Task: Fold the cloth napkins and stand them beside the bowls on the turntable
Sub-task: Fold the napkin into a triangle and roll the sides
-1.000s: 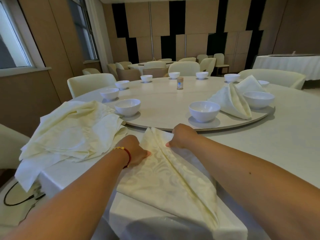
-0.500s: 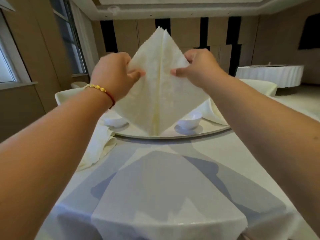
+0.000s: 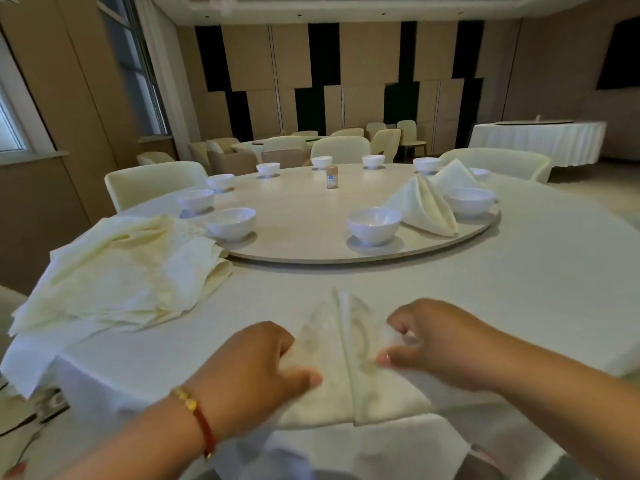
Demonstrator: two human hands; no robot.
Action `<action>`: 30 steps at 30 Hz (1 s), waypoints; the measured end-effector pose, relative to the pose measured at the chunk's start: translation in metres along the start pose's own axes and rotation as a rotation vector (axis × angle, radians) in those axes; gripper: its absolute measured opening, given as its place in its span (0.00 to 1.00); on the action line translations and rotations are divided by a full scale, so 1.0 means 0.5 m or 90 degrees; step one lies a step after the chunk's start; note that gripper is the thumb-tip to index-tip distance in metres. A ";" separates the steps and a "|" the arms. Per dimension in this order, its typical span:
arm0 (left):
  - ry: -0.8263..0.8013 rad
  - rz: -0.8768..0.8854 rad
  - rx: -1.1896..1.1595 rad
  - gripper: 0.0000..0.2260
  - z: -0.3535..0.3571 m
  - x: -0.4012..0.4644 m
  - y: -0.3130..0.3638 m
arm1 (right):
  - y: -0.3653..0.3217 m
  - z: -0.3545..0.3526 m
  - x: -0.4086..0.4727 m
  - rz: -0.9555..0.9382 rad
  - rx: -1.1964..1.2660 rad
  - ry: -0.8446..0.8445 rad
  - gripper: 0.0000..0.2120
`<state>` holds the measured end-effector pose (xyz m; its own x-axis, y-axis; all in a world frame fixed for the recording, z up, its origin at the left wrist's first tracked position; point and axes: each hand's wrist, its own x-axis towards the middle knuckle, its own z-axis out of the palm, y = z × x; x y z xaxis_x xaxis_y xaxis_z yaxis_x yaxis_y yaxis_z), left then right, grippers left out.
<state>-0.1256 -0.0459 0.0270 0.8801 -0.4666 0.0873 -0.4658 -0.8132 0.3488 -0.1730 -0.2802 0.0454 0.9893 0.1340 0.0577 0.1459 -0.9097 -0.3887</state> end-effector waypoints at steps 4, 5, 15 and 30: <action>-0.041 0.004 0.015 0.21 0.036 -0.006 -0.010 | 0.014 0.042 -0.008 0.017 -0.069 -0.038 0.20; -0.043 0.002 0.023 0.20 0.035 -0.003 -0.008 | 0.014 0.045 -0.004 0.019 -0.075 -0.031 0.21; -0.085 -0.110 -0.034 0.20 -0.022 0.103 -0.004 | 0.029 0.042 0.077 0.097 -0.070 0.023 0.21; -0.114 -0.168 -0.028 0.16 0.007 0.138 -0.001 | 0.046 0.059 0.118 0.133 -0.057 0.029 0.20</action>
<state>-0.0649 -0.0790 0.0294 0.9380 -0.2988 -0.1758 -0.2158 -0.9001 0.3785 -0.1111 -0.2817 0.0127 0.9967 -0.0766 0.0266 -0.0645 -0.9476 -0.3128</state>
